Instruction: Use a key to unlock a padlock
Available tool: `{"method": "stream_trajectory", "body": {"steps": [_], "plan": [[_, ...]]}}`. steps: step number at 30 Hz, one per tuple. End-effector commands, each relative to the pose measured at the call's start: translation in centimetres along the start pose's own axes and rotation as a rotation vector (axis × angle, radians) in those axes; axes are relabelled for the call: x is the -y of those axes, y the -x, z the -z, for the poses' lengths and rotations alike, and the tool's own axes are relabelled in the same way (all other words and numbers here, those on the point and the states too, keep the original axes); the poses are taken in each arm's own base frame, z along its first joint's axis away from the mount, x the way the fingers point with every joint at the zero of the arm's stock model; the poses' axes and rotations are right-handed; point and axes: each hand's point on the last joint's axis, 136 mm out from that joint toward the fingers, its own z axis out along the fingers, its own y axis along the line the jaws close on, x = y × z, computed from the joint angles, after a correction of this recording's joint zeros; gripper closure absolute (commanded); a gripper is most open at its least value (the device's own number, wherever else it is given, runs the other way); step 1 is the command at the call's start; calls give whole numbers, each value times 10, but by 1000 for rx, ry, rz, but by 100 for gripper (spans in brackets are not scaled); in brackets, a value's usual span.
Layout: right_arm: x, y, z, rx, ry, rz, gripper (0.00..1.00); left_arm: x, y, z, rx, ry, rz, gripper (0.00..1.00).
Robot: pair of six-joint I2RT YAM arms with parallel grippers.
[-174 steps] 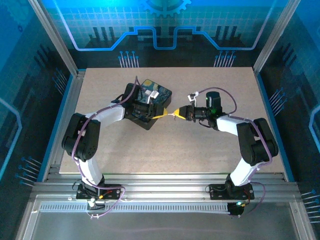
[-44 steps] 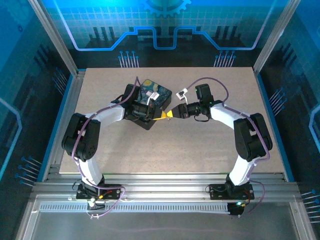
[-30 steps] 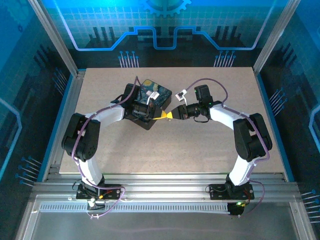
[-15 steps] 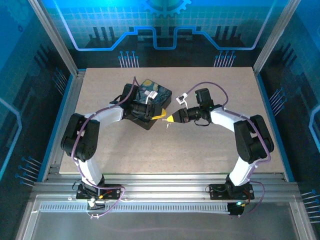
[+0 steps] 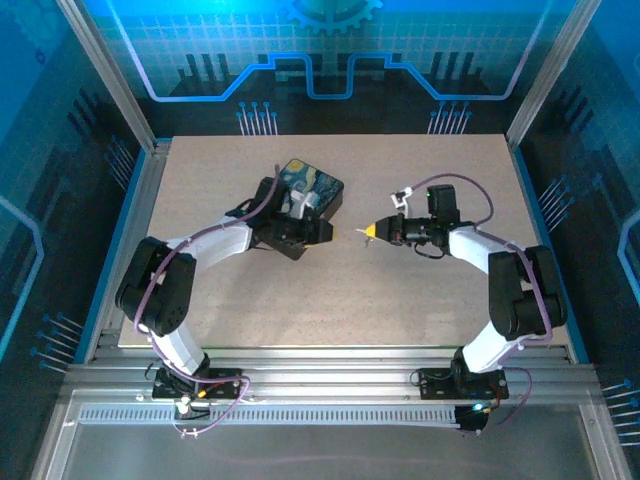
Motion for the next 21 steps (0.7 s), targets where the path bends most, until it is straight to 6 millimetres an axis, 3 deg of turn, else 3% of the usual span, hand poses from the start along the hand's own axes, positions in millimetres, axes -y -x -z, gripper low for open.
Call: {"method": "stream_trajectory", "body": {"steps": [1,5,13,17,21], "plan": [[13,13,14,85,-74,-44,100,-18,-8,-4,-24,164,10,43],[15,18,19,108,-101,-49,100,-50,-5,2,-13,349,40,42],[11,16,16,93,-108,-32,100,-106,27,45,134,683,58,39],[11,12,12,81,-106,-30,100,-122,41,58,212,750,69,39],[10,10,9,78,-102,-26,100,-131,52,54,287,794,82,38]]}}
